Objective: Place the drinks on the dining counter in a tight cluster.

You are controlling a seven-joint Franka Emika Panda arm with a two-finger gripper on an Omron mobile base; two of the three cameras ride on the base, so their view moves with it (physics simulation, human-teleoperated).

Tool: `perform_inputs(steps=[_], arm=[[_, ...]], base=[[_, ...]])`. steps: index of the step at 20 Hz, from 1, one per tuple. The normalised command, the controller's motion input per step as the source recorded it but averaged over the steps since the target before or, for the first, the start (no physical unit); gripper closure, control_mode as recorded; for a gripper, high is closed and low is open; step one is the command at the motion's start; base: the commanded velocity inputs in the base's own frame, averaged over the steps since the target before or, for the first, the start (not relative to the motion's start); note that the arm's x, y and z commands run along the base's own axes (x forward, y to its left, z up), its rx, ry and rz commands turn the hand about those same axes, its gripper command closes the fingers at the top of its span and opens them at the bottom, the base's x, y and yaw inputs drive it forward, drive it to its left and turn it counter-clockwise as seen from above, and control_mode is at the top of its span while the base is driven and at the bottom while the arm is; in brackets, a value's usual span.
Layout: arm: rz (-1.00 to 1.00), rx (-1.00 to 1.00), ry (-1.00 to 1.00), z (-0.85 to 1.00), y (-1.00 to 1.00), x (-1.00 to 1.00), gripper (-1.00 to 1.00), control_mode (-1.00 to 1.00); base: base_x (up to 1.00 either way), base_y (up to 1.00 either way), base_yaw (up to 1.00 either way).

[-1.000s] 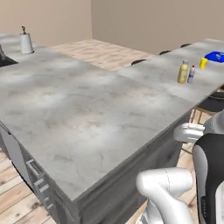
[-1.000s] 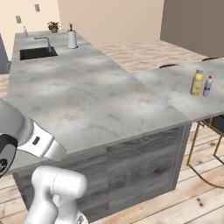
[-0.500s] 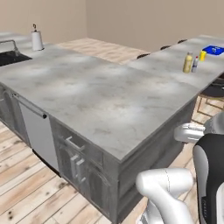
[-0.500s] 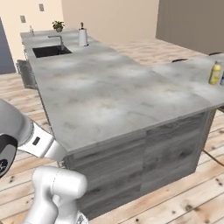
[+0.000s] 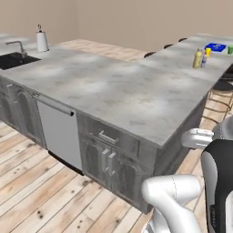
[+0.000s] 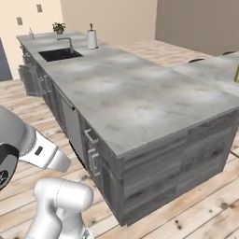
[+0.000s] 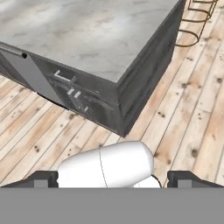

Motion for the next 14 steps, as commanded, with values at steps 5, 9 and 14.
perform_inputs(steps=[5, 9, 14], arm=[[0.0, 0.0, 0.0, 0.0, 0.0, 0.0, -1.0, 1.0], [0.0, 0.0, 0.0, 0.0, 0.0, 0.0, -1.0, 1.0], [0.0, 0.0, 0.0, 0.0, 0.0, 0.0, -1.0, 1.0]], base=[[-0.02, 1.0, -0.25], [0.26, 1.0, -0.33], [0.31, 1.0, -0.35]])
